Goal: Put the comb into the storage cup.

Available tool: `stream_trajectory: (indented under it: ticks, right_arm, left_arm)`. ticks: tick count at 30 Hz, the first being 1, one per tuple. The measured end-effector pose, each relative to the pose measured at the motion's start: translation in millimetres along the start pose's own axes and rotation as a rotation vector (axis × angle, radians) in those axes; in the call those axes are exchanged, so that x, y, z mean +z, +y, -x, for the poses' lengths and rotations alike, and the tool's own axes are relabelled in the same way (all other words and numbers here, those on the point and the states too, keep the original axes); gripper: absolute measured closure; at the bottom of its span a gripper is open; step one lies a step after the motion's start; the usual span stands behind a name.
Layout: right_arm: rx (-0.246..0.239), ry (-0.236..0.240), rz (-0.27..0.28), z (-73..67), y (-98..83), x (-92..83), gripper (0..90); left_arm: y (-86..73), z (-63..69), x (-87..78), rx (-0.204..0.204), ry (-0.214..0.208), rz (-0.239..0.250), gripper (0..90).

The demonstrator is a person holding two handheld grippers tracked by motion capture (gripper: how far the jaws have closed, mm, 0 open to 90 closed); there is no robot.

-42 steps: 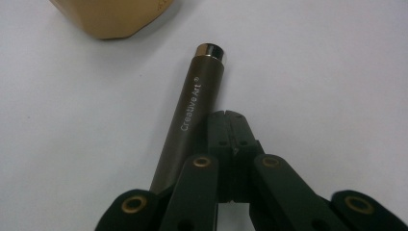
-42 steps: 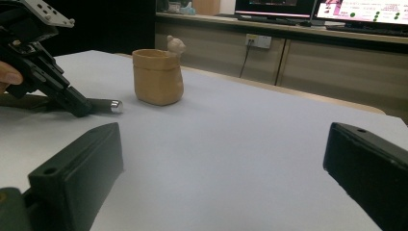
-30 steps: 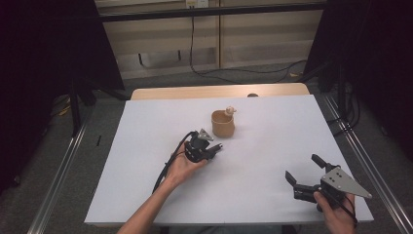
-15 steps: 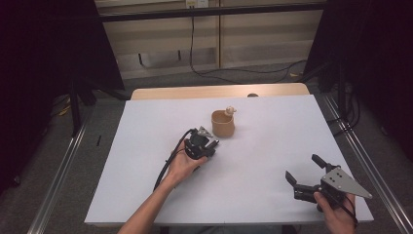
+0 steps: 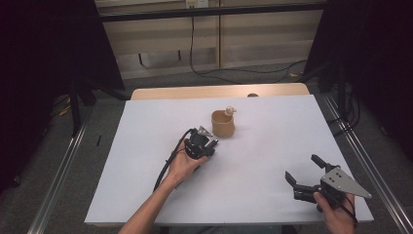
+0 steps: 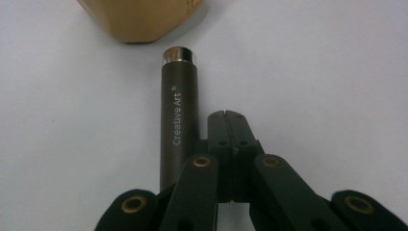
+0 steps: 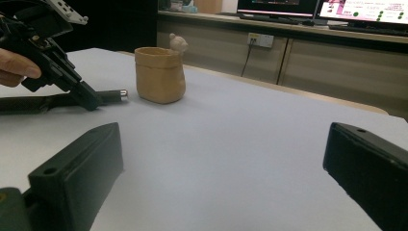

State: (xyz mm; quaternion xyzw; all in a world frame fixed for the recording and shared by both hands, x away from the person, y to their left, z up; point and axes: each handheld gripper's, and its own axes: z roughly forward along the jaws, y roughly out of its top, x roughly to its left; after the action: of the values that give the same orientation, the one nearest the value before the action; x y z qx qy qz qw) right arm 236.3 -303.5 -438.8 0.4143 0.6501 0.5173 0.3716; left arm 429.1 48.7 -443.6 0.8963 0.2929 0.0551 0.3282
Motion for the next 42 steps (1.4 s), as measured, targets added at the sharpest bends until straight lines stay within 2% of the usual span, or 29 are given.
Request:
stream_trajectory:
  ticks: [3, 5, 10, 16, 18, 19, 21, 24, 28, 31, 32, 34, 35, 36, 40, 42]
  right_arm:
    - [0.001, 0.000, 0.001, 0.3, 0.0, 0.0, 0.0]
    - [0.000, -0.001, -0.002, 0.2, -0.1, -0.1, 0.0]
    - [-0.003, 0.002, -0.006, 0.1, -0.3, 0.3, 0.0]
    - [-0.003, 0.001, -0.005, 0.0, -0.3, 0.0, 0.0]
    - [-0.004, 0.001, -0.005, 0.1, -0.2, -0.1, 0.0]
    - [-0.003, 0.000, -0.006, 0.1, -0.2, -0.1, 0.0]
    - [-0.005, 0.000, -0.005, 0.2, -0.3, -0.1, 0.0]
    - [-0.002, 0.000, -0.005, -0.2, -0.2, -0.2, 0.0]
    - [-0.003, 0.003, -0.002, -0.1, -0.2, -0.3, 0.0]
    - [-0.003, 0.000, -0.005, 0.0, -0.1, -0.2, 0.0]
    - [-0.003, -0.001, -0.004, -0.2, -0.1, -0.3, 0.0]
    - [-0.007, 0.001, 0.001, -0.1, 0.0, -0.2, 0.0]
    - [-0.006, 0.001, 0.003, -0.1, -0.1, -0.1, 0.0]
    - [-0.006, 0.002, 0.003, 0.1, 0.0, -0.2, 0.0]
    - [-0.003, 0.001, 0.003, 0.0, 0.0, -0.3, 0.0]
    - [-0.005, 0.004, 0.001, -0.6, 0.1, -0.5, 0.0]
  left_arm:
    - [0.2, 0.2, -0.2, 0.009, 0.014, -0.001, 90.0]
    - [-0.3, -1.1, -0.2, 0.013, 0.007, 0.003, 90.0]
    - [-0.5, -1.7, 0.0, 0.004, 0.015, 0.009, 90.0]
    - [-2.0, -3.0, -0.2, -0.008, 0.001, 0.020, 90.0]
    - [-2.2, -1.9, -1.4, -0.005, -0.009, 0.042, 90.0]
    - [-2.3, -0.9, -3.6, 0.001, 0.006, 0.054, 90.0]
    - [-2.0, 0.4, -7.4, -0.003, -0.014, 0.074, 90.0]
    - [-1.3, 2.3, -15.1, 0.017, -0.022, 0.087, 90.0]
    - [-2.6, 0.5, -26.3, 0.021, -0.001, 0.121, 79.2]
    - [-6.4, -2.4, -32.0, 0.004, -0.004, 0.156, 74.2]
    - [-7.4, -3.8, -34.3, -0.001, 0.004, 0.157, 70.5]
    - [-10.1, -6.4, -38.6, -0.026, -0.014, 0.182, 63.1]
    - [-11.2, -8.0, -40.6, -0.025, -0.014, 0.186, 60.9]
    - [-11.8, -9.2, -43.2, -0.015, 0.003, 0.180, 57.3]
    - [-17.3, -16.1, -52.5, -0.025, 0.001, 0.199, 40.0]
    - [-20.7, -18.2, -53.4, -0.035, 0.010, 0.209, 25.3]
